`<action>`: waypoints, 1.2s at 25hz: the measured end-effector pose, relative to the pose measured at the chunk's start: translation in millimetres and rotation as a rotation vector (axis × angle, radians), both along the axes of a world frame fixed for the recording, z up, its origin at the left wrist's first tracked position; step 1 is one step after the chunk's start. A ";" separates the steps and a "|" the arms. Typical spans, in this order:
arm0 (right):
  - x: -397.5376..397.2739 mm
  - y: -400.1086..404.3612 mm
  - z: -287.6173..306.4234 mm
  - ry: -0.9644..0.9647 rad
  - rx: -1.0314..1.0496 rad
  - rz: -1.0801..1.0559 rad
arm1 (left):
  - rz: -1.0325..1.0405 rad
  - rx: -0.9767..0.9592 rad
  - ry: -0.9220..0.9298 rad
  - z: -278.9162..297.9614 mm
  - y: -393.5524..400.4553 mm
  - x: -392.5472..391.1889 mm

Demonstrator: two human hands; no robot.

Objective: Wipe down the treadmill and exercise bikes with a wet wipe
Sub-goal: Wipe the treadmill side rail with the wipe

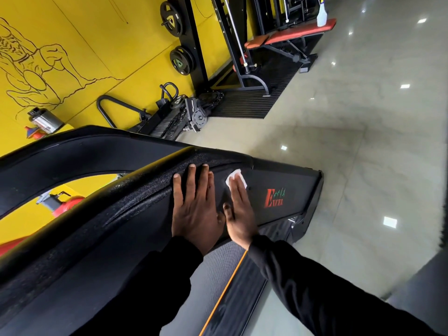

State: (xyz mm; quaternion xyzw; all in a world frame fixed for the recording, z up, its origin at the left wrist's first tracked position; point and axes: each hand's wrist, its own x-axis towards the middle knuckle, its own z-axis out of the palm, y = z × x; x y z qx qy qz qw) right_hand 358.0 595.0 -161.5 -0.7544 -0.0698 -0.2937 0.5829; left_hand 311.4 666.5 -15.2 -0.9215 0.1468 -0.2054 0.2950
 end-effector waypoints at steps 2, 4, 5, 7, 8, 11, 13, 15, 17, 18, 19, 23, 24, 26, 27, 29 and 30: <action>17.9 -10.9 -3.5 0.134 0.094 -0.060 | 0.029 0.038 0.011 1.5 2.0 -2.1; 21.7 -9.8 1.7 0.230 0.164 -0.104 | 0.044 0.072 0.007 1.9 4.5 -4.9; 14.7 -5.4 4.6 0.170 0.128 -0.096 | 0.054 0.087 0.003 2.7 4.9 -6.5; -1.5 6.3 -8.4 0.028 0.024 -0.029 | 0.060 0.096 -0.002 3.9 6.1 -8.3; -3.1 6.5 -16.7 0.000 -0.001 -0.007 | 0.053 0.097 -0.009 4.2 7.0 -8.1; 7.8 -4.0 -18.2 0.233 0.121 -0.087 | 0.048 0.086 -0.011 3.2 8.3 -9.5; -1.9 1.2 -15.8 0.181 0.071 -0.077 | 0.050 0.059 -0.017 1.9 9.7 -11.8; -13.3 8.8 -25.5 0.064 -0.018 0.001 | 0.058 0.045 -0.028 2.2 11.3 -14.7; -11.8 7.2 -32.6 0.108 0.022 -0.006 | 0.067 0.049 -0.038 2.9 13.7 -18.2; -9.0 6.5 -30.9 0.175 0.084 -0.037 | 0.076 0.054 -0.039 3.5 14.8 -20.0; -8.3 8.3 -28.8 0.214 0.118 -0.051 | 0.085 0.062 -0.041 3.9 15.7 -21.6; -23.2 19.5 -34.6 0.100 0.022 0.024 | 0.101 0.102 -0.051 3.6 19.0 -24.6; -22.2 18.3 -37.4 0.124 0.040 0.020 | 0.101 0.105 -0.054 3.7 19.6 -24.9; -19.2 16.6 -34.5 0.239 0.115 -0.019 | 0.101 0.108 -0.054 4.3 20.5 -24.4; -20.9 17.4 -32.5 0.252 0.114 -0.028 | 0.099 0.109 -0.052 4.0 20.8 -24.4; -29.6 21.7 -35.7 0.177 0.051 0.003 | 0.095 0.115 -0.052 3.8 21.2 -24.4; -33.4 22.8 -40.0 0.161 0.025 0.036 | 0.096 0.119 -0.049 4.2 21.6 -24.9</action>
